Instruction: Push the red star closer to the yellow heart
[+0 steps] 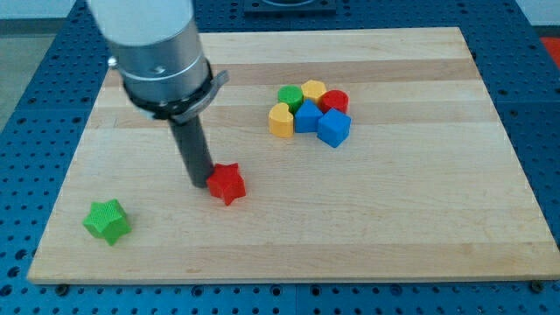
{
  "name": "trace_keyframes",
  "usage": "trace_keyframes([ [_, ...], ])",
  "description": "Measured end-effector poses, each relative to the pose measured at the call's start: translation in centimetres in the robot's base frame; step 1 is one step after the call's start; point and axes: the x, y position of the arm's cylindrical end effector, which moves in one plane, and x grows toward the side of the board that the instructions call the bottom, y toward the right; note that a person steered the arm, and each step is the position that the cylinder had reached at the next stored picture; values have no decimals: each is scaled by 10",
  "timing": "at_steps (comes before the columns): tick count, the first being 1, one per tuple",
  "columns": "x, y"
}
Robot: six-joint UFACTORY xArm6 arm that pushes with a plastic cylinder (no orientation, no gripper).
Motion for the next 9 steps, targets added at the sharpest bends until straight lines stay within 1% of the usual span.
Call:
trace_keyframes([
  [1,-3,20],
  [3,65,25],
  [4,86,26],
  [5,84,33],
  [9,25,74],
])
